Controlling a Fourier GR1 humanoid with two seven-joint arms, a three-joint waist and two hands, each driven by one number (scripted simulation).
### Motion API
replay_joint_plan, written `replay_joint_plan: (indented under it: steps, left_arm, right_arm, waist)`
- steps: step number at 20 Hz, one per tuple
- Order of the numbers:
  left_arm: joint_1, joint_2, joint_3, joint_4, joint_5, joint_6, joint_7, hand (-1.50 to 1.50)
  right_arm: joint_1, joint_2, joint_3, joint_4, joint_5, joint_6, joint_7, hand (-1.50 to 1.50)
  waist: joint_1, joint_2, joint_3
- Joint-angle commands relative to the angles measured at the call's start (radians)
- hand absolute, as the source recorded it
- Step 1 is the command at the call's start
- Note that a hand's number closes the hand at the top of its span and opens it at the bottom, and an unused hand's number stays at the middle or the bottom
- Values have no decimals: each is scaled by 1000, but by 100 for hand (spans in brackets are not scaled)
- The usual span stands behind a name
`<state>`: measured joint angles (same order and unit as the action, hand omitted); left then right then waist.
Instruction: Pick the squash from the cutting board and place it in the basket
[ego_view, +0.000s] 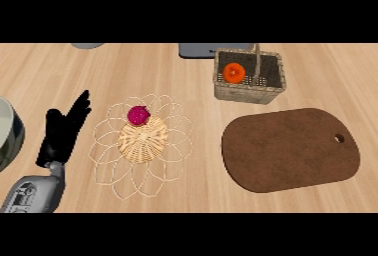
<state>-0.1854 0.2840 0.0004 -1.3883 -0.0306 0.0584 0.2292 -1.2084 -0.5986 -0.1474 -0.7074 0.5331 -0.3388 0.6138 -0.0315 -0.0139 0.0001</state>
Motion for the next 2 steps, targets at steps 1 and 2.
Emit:
replay_joint_plan:
  steps: [1,2]
  left_arm:
    - [33,-44,-14,20,-30,45,-29,0]
    - [40,-3,5,-34,0,6,8,0]
  right_arm:
    - [177,-80,-60,-164,-85,65,-39,-150]
    - [214,-103,-80,-218,-114,93,-20,-150]
  waist:
    - [-16,-1,0]
    - [-26,-9,1]
